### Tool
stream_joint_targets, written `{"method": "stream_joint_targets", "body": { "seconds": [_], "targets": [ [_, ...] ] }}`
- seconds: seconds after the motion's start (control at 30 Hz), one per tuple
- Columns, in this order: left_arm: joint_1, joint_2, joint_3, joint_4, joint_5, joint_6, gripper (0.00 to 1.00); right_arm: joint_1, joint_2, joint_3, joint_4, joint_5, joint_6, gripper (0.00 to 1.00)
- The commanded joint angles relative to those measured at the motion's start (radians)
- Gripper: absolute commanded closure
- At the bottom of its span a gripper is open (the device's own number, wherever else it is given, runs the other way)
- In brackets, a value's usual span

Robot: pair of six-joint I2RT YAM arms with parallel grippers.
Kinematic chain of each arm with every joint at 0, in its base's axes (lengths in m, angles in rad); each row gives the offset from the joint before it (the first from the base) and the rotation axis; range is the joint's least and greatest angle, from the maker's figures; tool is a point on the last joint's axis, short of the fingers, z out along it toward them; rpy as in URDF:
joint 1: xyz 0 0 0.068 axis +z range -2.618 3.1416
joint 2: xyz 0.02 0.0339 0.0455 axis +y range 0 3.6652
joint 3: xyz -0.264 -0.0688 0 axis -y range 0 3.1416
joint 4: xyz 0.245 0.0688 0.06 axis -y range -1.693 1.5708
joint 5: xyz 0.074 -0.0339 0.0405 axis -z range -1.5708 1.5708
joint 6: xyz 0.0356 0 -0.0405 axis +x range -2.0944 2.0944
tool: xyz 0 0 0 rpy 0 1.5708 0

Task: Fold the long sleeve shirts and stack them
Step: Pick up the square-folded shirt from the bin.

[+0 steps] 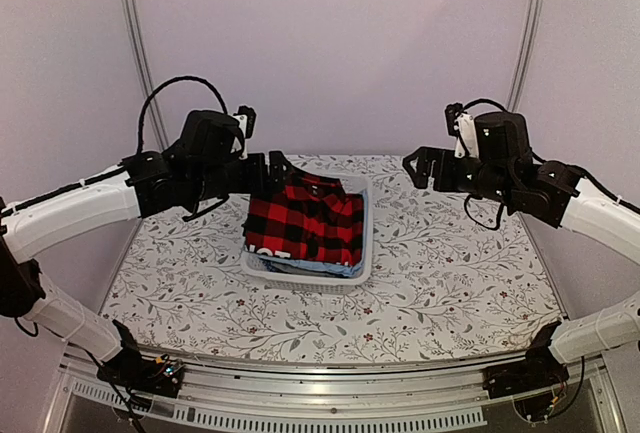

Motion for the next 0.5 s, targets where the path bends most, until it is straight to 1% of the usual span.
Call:
{"method": "stream_joint_targets", "body": {
  "seconds": [0.0, 0.13, 0.3, 0.37, 0.47],
  "targets": [
    [0.007, 0.012, 0.031, -0.056, -0.014, -0.023, 0.0, 0.0, 0.021, 0.001, -0.001, -0.017, -0.004, 0.01],
    [0.027, 0.02, 0.036, -0.099, 0.012, -0.046, 0.0, 0.0, 0.028, 0.001, -0.006, -0.02, -0.002, 0.01],
    [0.037, 0.073, 0.073, -0.19, 0.031, -0.072, 0.01, 0.0, 0.043, 0.002, -0.009, -0.029, -0.001, 0.01],
    [0.037, 0.1, 0.086, -0.222, 0.026, -0.086, 0.03, 0.0, 0.05, 0.003, -0.009, -0.031, 0.001, 0.01],
    [0.038, 0.134, 0.102, -0.251, 0.017, -0.104, 0.09, 0.0, 0.057, 0.0, -0.008, -0.038, 0.003, 0.01]
  ]
}}
